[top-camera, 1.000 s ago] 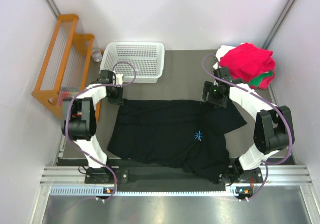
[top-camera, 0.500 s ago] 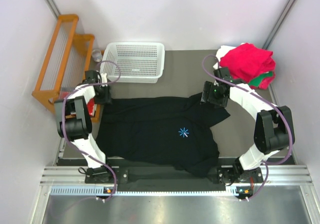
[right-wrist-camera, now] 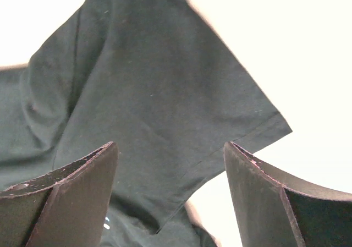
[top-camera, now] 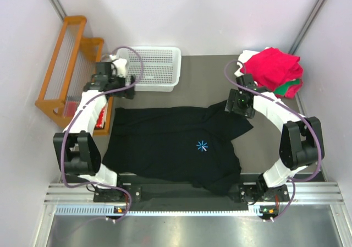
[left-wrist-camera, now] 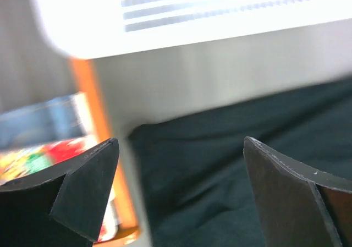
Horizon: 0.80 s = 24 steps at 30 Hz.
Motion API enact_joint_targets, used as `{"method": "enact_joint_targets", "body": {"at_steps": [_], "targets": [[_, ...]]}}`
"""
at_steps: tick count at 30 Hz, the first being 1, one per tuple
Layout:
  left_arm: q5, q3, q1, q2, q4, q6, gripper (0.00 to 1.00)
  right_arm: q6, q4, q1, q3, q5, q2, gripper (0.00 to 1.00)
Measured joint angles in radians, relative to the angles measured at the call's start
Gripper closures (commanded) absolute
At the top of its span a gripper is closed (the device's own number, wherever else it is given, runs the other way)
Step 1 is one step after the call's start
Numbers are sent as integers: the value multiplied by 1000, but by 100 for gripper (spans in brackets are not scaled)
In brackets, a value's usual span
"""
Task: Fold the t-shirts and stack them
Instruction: Fold the tshirt
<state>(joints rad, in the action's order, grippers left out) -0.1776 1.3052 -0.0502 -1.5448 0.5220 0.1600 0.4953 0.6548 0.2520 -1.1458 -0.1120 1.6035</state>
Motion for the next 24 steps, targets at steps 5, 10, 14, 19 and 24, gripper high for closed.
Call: {"method": "enact_joint_targets", "body": {"at_steps": [5,10,14,19,24], "targets": [[0,0,166,-59,10,3,1,19,9,-14,2,-37,0,23],[6,3,256,-210,25,2,1,41,24,-55,30,-57,0,23],[15,27,271,-299,46,0,1,51,22,-68,77,-50,-18,23],[22,43,275,-330,56,-4,1,53,25,-34,195,14,-95,23],[27,44,280,-330,58,-5,1,67,19,69,297,67,-115,23]]}}
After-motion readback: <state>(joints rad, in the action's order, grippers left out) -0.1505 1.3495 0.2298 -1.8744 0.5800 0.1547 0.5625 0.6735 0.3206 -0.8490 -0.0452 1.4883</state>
